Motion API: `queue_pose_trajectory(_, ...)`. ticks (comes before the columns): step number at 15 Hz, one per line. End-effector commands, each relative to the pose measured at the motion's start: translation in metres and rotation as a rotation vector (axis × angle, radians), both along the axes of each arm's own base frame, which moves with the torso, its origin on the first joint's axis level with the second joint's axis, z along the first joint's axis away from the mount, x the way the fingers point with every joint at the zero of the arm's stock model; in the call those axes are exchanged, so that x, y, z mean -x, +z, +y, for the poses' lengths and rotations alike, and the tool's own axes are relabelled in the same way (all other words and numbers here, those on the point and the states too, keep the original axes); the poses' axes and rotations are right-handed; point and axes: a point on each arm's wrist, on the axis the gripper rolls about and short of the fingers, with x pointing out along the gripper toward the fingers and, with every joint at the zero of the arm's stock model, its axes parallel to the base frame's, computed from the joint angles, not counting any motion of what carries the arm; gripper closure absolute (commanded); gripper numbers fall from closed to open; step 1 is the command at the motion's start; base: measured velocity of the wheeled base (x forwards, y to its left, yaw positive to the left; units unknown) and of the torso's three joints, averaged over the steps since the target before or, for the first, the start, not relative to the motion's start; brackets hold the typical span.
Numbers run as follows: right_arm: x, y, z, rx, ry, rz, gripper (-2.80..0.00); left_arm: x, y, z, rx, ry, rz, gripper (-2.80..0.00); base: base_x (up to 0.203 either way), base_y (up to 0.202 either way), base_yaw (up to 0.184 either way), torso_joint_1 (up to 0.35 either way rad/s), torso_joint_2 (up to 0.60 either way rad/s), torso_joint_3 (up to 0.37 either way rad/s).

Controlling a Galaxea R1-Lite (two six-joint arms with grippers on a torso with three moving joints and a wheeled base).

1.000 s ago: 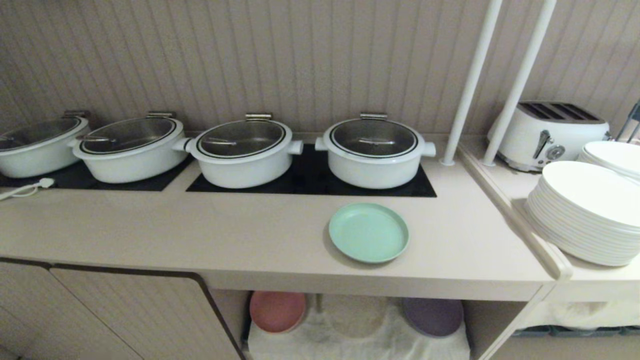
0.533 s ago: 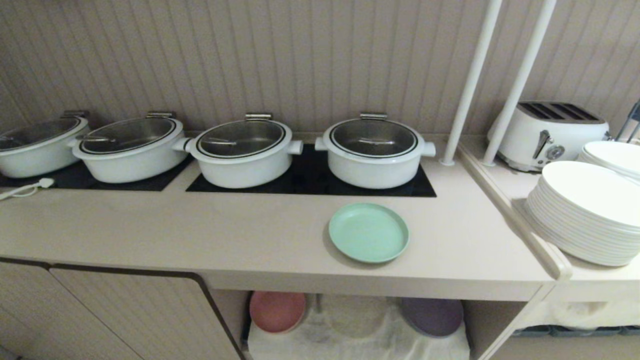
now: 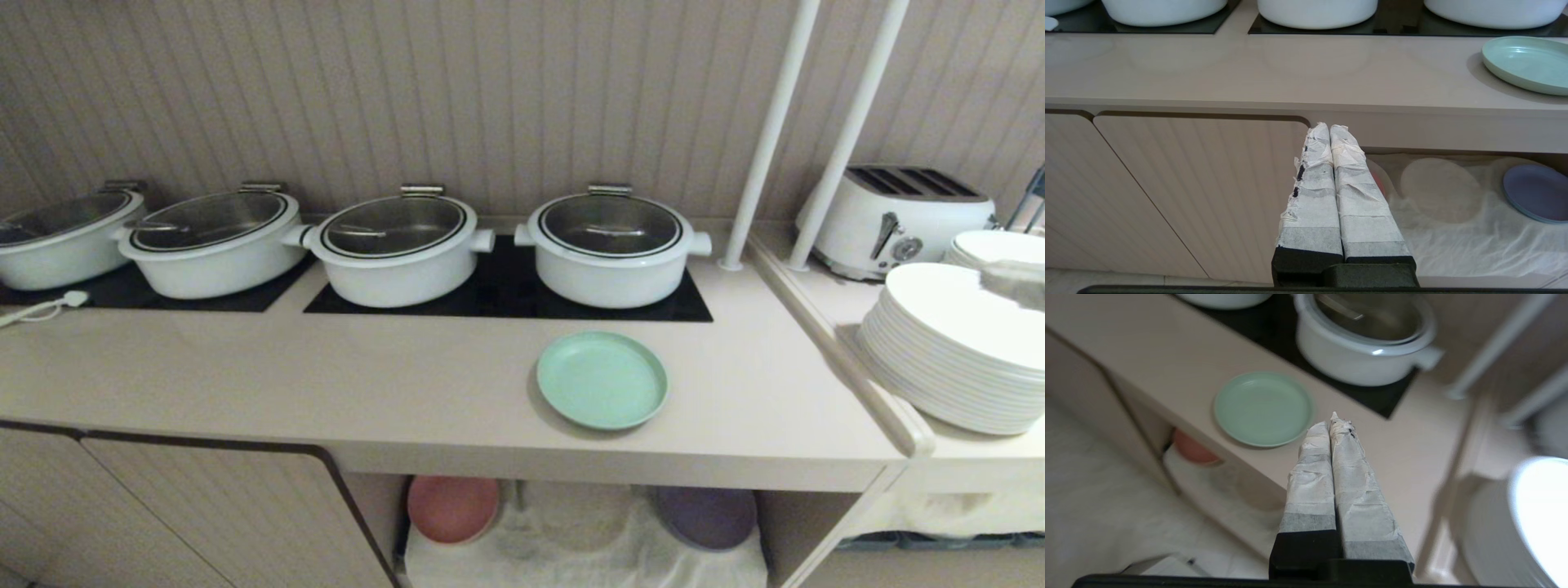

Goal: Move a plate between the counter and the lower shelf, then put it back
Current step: Pick up the plate

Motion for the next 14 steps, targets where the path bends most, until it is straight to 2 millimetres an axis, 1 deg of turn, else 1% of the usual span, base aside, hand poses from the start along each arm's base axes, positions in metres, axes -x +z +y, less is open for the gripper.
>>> queue_pose_trajectory(1,-0.046,-0.011,0.010,0.004,0.028,0.116,0.00,0.000,0.000,0.000,0.000,0.001,-0.001,0.00,0.000,0.000,0.000,0.000,0.00,0.000)
queue_pose_trajectory(4,-0.091,-0.013,0.031,-0.088,0.087,0.239,0.00,0.000,0.000,0.000,0.000,0.001,-0.001,0.00,0.000,0.000,0.000,0.000,0.00,0.000)
queue_pose_trajectory(5,-0.102,-0.016,0.039,-0.120,0.094,0.309,0.00,0.000,0.000,0.000,0.000,-0.001,-0.001,0.00,0.000,0.000,0.000,0.000,0.00,0.000)
queue_pose_trajectory(6,-0.107,-0.021,0.046,-0.126,0.095,0.418,0.00,0.000,0.000,0.000,0.000,0.001,-0.001,0.00,0.000,0.000,0.000,0.000,0.00,0.000)
queue_pose_trajectory(8,-0.107,-0.034,0.055,-0.088,0.085,0.660,0.00,0.000,0.000,0.000,0.000,0.001,-0.001,0.00,0.000,0.000,0.000,0.000,0.00,0.000)
queue_pose_trajectory(9,-0.111,-0.041,0.061,-0.060,0.078,0.758,0.00,0.000,0.000,0.000,0.000,0.001,-0.001,0.00,0.000,0.000,0.000,0.000,0.00,0.000)
queue_pose_trajectory(11,-0.120,-0.052,0.075,-0.004,0.074,0.849,0.00,0.000,0.000,0.000,0.000,0.001,-0.001,0.00,0.000,0.000,0.000,0.000,0.00,0.000)
queue_pose_trajectory(13,-0.133,-0.060,0.089,0.026,0.093,0.880,0.00,0.000,0.000,0.000,0.000,0.001,-0.001,0.00,0.000,0.000,0.000,0.000,0.00,0.000)
queue_pose_trajectory(14,-0.141,-0.069,0.097,0.041,0.100,0.906,0.00,0.000,0.000,0.000,0.000,0.001,-0.001,0.00,0.000,0.000,0.000,0.000,0.00,0.000)
